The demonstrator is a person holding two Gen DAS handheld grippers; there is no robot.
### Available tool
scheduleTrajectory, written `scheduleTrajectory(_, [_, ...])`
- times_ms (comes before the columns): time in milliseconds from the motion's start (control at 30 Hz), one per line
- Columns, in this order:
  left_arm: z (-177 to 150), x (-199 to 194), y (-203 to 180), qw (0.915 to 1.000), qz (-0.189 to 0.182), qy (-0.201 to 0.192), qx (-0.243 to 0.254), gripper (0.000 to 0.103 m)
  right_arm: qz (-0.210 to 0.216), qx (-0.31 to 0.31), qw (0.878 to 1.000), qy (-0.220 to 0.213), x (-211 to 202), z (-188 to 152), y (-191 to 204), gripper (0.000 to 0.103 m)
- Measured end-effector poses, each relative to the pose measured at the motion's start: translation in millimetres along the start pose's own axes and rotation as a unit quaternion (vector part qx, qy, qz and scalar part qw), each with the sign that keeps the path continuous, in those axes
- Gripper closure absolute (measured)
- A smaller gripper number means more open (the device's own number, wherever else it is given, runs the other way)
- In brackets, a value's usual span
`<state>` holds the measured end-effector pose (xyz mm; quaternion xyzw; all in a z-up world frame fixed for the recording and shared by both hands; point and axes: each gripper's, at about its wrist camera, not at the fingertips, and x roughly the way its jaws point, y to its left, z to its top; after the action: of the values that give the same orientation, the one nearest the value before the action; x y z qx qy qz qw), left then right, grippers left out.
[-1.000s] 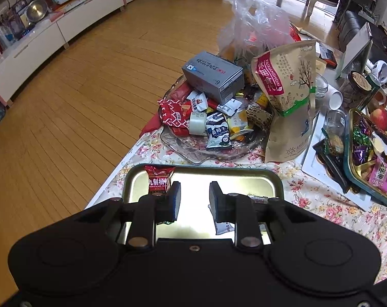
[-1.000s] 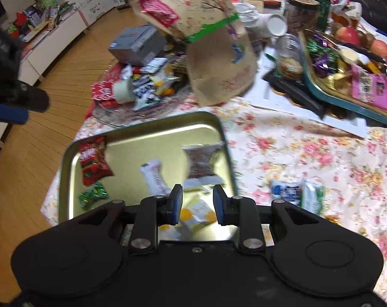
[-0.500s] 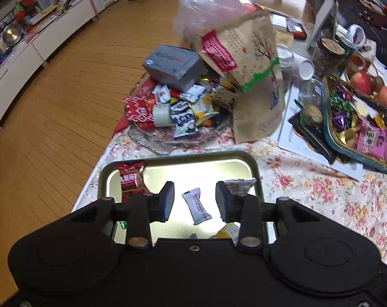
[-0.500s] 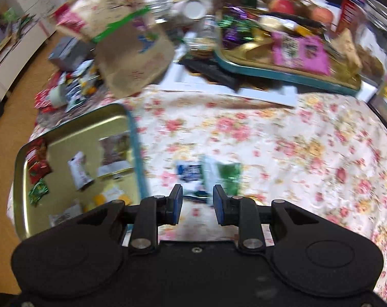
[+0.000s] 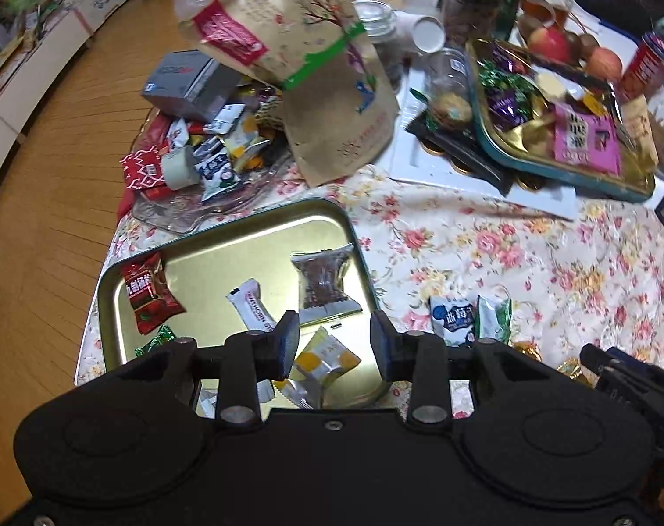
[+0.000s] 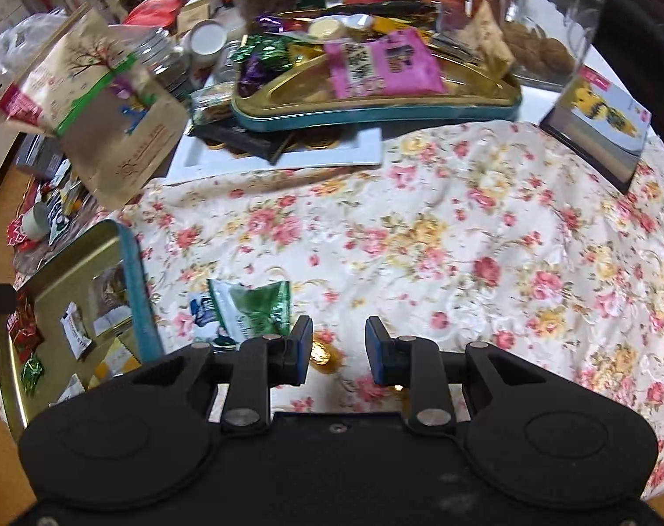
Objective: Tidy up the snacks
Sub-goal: 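Withdraw both open grippers from the gold tray toward the loose snacks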
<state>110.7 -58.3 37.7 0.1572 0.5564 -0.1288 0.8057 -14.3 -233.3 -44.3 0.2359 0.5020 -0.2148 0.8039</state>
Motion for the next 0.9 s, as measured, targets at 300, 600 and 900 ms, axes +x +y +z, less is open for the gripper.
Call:
scheduleTrajectory(300, [-9,11,-39,0.9981,-0.015,0.027,0.053,0.057,-0.011,0.021,1.000,0.010,-4,-4,-31,0.074])
scheduleTrajectory(600, [-12,14,-56,0.9963,-0.029,0.041,0.070,0.057,-0.012,0.036,0.999,0.014,-2,-1,-43,0.074])
scheduleTrajectory(900, [0,14,-31,0.9976,-0.044,0.047,0.026,0.057,-0.033,0.062,0.997,0.012,11,11,-57,0.074])
